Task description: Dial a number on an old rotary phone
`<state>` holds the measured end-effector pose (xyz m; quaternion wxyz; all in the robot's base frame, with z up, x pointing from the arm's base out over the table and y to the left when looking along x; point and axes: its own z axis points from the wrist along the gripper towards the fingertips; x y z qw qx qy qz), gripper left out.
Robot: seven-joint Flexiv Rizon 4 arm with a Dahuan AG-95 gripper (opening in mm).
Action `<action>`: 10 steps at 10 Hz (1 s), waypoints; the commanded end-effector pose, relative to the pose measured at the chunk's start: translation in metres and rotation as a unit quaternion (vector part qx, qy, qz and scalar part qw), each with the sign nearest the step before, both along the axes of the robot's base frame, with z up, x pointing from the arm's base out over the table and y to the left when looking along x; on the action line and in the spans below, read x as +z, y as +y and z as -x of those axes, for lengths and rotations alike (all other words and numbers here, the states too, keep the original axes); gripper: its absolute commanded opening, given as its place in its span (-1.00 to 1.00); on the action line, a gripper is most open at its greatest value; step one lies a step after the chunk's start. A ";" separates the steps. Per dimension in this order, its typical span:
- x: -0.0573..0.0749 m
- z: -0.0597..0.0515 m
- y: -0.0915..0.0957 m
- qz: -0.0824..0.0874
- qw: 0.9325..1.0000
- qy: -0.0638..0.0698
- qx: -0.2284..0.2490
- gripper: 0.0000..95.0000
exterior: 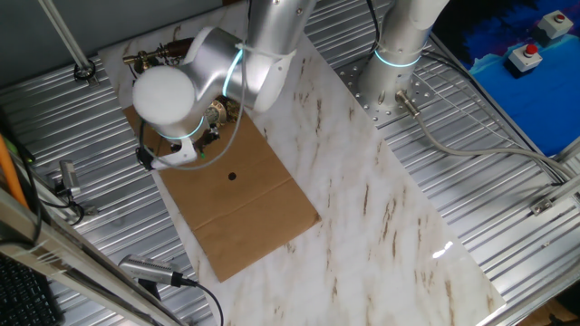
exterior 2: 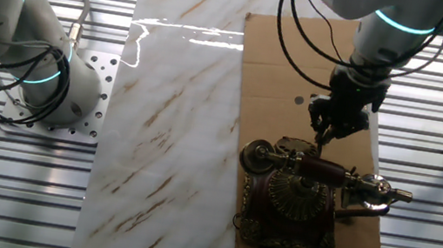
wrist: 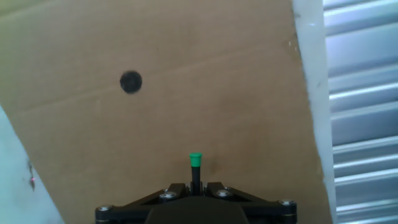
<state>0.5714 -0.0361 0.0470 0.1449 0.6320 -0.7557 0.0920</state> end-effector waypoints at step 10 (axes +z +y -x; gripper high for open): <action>0.005 -0.005 0.003 0.003 1.000 0.020 -0.004 -1.00</action>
